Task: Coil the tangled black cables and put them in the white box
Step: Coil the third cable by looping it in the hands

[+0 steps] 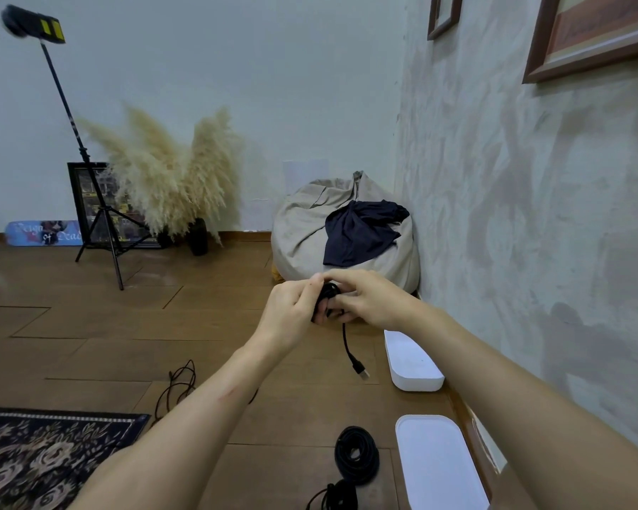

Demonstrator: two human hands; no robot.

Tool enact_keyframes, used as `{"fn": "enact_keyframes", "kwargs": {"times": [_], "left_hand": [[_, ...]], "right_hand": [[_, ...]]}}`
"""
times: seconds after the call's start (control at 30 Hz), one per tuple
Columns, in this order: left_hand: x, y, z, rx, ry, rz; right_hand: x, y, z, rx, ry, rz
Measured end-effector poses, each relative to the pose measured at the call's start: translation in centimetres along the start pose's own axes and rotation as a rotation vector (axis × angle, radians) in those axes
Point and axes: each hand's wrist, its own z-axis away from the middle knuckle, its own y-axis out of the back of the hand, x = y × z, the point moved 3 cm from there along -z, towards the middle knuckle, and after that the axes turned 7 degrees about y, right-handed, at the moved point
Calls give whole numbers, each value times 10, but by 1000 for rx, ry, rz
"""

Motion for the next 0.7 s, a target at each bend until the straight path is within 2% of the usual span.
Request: {"fn": "enact_keyframes", "kwargs": {"times": [0.17,0.4,0.5,0.57,0.7], "left_hand": [[4,-1,-4,77,-26,-80],[6,-4,-1,304,-12,0],[9,-4,0,347,1,18],[10,-4,-2,290,26,12],[13,4,-6,-103,34,-16]], "right_hand": [[-3,4,-2,48,30,52],[-11,3,-6,135,104,188],[-12,3,-9,140,117,210],[-9,5,-10,130,119,225],[1,13,-4,63,49,115]]}}
